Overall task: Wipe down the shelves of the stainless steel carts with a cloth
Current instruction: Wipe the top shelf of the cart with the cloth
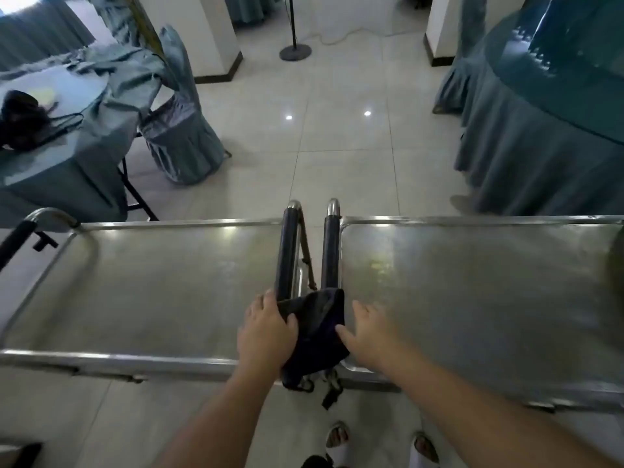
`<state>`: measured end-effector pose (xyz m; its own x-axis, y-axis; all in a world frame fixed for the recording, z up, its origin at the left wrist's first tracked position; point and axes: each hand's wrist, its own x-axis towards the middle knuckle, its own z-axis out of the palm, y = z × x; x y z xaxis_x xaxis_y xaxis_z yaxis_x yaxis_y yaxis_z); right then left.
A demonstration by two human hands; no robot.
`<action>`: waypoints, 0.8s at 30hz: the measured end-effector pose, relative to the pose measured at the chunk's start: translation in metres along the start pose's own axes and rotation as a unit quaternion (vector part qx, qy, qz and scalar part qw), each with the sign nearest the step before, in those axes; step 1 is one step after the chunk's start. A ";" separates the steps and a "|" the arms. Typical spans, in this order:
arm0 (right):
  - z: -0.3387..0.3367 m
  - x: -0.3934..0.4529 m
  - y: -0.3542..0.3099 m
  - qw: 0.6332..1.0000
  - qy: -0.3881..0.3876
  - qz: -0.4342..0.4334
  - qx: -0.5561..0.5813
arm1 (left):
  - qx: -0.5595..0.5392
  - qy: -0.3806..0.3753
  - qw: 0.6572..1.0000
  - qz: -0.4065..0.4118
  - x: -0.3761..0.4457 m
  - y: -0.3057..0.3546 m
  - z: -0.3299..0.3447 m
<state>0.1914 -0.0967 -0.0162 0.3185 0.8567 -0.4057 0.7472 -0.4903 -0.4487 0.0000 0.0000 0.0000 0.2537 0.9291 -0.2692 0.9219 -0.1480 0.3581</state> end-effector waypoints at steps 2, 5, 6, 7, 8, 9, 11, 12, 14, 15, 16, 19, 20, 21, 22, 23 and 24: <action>0.007 -0.001 -0.011 1.000 -0.003 0.004 0.021 | -0.055 -0.007 0.997 -0.059 0.000 -0.014 0.001; 0.013 -0.001 -0.029 0.989 -0.022 0.063 0.130 | -0.088 -0.065 0.989 -0.101 -0.002 -0.034 0.010; 0.014 0.001 -0.034 0.981 -0.021 0.090 0.171 | -0.095 -0.079 0.986 -0.112 -0.003 -0.038 0.012; 0.015 0.005 -0.037 0.972 -0.017 0.114 0.206 | -0.103 -0.084 0.984 -0.116 -0.003 -0.041 0.013; 0.016 0.009 -0.039 0.963 -0.012 0.135 0.231 | -0.104 -0.084 0.985 -0.113 -0.004 -0.043 0.012; 0.016 0.014 -0.042 0.956 -0.007 0.155 0.250 | -0.107 -0.083 0.985 -0.110 -0.004 -0.045 0.013; 0.015 0.021 -0.045 0.948 -0.005 0.185 0.258 | -0.114 -0.074 0.985 -0.109 -0.003 -0.048 0.013; 0.016 0.025 -0.047 0.949 -0.010 0.193 0.250 | -0.123 -0.067 0.984 -0.111 -0.003 -0.048 0.012; 0.019 0.031 -0.048 0.955 -0.024 0.198 0.219 | -0.134 -0.063 0.983 -0.110 -0.002 -0.050 0.011; 0.022 0.033 -0.047 0.958 -0.028 0.200 0.206 | -0.138 -0.063 0.982 -0.108 -0.003 -0.049 0.010; 0.024 0.034 -0.046 0.959 -0.030 0.198 0.201 | -0.147 -0.062 0.981 -0.107 -0.004 -0.049 0.009; 0.031 0.030 -0.036 0.944 -0.014 0.168 0.284 | -0.193 -0.042 0.974 -0.106 -0.007 -0.047 0.004; 0.032 0.025 -0.031 0.927 -0.002 0.158 0.341 | -0.211 -0.032 0.972 -0.100 -0.008 -0.045 0.002; 0.030 0.019 -0.025 0.904 0.012 0.155 0.398 | -0.231 -0.028 0.969 -0.088 -0.008 -0.042 -0.001; 0.027 0.013 -0.019 0.877 0.021 0.155 0.454 | -0.253 -0.030 0.964 -0.076 -0.008 -0.039 -0.003; 0.024 0.007 -0.014 0.847 0.020 0.157 0.508 | -0.272 -0.036 0.960 -0.062 -0.007 -0.036 -0.005; 0.019 0.001 -0.008 0.814 0.015 0.160 0.558 | -0.286 -0.045 0.956 -0.045 -0.006 -0.030 -0.008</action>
<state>0.1746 -0.0953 -0.0286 0.4199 0.6522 -0.6311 -0.3657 -0.5149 -0.7754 -0.0313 0.0018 -0.0024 0.2283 0.8925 -0.3889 0.6367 0.1653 0.7532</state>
